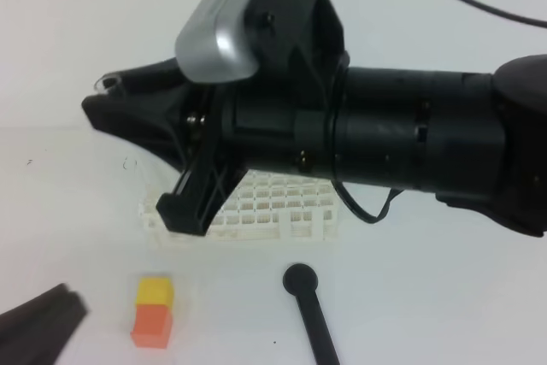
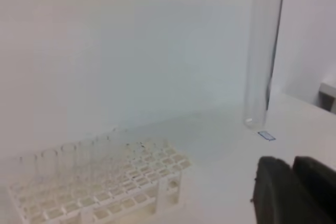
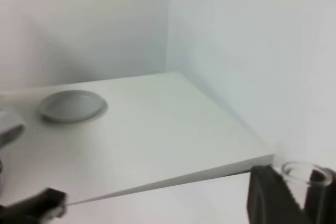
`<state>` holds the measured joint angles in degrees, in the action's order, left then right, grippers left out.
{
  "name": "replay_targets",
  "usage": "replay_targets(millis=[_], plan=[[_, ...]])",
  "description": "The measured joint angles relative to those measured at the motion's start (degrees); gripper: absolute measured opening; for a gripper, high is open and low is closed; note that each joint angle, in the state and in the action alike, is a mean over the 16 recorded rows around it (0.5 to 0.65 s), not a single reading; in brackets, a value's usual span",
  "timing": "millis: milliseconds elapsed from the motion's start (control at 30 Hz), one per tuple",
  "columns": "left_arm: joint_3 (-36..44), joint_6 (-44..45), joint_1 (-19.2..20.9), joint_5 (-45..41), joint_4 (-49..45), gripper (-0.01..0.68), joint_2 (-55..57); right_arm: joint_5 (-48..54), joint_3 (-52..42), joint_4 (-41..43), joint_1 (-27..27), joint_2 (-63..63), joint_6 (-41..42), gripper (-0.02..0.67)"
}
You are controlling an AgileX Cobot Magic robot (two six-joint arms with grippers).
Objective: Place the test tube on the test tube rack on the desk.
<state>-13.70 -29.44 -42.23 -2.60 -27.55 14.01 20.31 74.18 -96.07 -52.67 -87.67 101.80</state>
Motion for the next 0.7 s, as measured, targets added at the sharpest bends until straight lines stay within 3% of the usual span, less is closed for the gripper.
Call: replay_targets(millis=[167,367,700], plan=[[-0.15,-1.18,0.00,-7.77,1.22,0.007,-7.68,-3.37,0.00,-0.32,0.00,0.43,1.41,0.131],[-0.15,-2.01,0.00,-14.63,3.50,0.000,-13.49,-4.90,0.00,-0.67,0.00,0.54,2.23,0.131],[-0.06,-2.16,0.00,-17.30,5.36,0.000,-15.31,-6.89,0.00,-1.38,0.00,0.54,3.69,0.131]])
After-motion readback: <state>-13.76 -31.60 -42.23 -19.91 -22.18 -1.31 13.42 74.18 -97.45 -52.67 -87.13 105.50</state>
